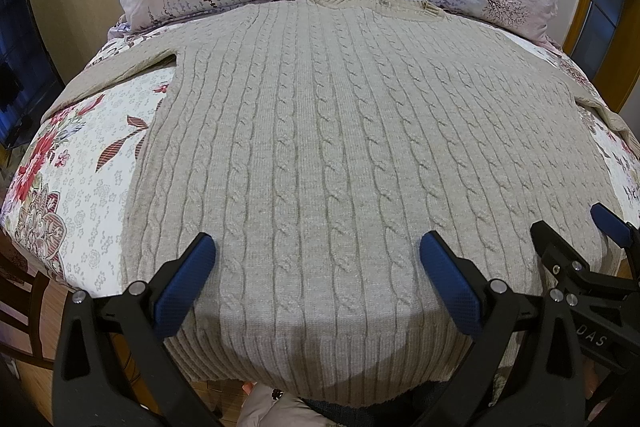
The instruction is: Fold small clothes
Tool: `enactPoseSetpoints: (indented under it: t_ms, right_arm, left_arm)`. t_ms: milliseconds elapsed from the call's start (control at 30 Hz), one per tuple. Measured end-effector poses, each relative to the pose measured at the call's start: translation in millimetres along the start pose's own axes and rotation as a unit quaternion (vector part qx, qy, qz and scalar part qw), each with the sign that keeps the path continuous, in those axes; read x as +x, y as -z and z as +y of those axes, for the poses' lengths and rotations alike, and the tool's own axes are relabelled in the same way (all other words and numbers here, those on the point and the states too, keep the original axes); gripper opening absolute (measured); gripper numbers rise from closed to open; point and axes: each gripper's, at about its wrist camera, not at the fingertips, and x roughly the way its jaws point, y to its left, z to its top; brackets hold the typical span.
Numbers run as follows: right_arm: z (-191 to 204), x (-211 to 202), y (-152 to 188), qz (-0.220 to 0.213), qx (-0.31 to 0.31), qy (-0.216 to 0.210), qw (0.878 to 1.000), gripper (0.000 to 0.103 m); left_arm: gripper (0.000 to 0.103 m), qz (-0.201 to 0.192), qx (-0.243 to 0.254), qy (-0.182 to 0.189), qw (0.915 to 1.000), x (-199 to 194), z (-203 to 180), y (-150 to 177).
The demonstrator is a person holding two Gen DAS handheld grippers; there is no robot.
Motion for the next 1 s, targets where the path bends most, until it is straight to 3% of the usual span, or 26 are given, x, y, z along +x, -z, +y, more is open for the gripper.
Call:
enactPoseSetpoints:
  t_ms: [1000]
  right_arm:
    - [-0.9, 0.2, -3.9, 0.001, -0.015, -0.014, 1.0, 0.102]
  left_arm:
    - [0.101, 0.002, 0.001, 0.0, 1.0, 0.1, 0.0, -0.1]
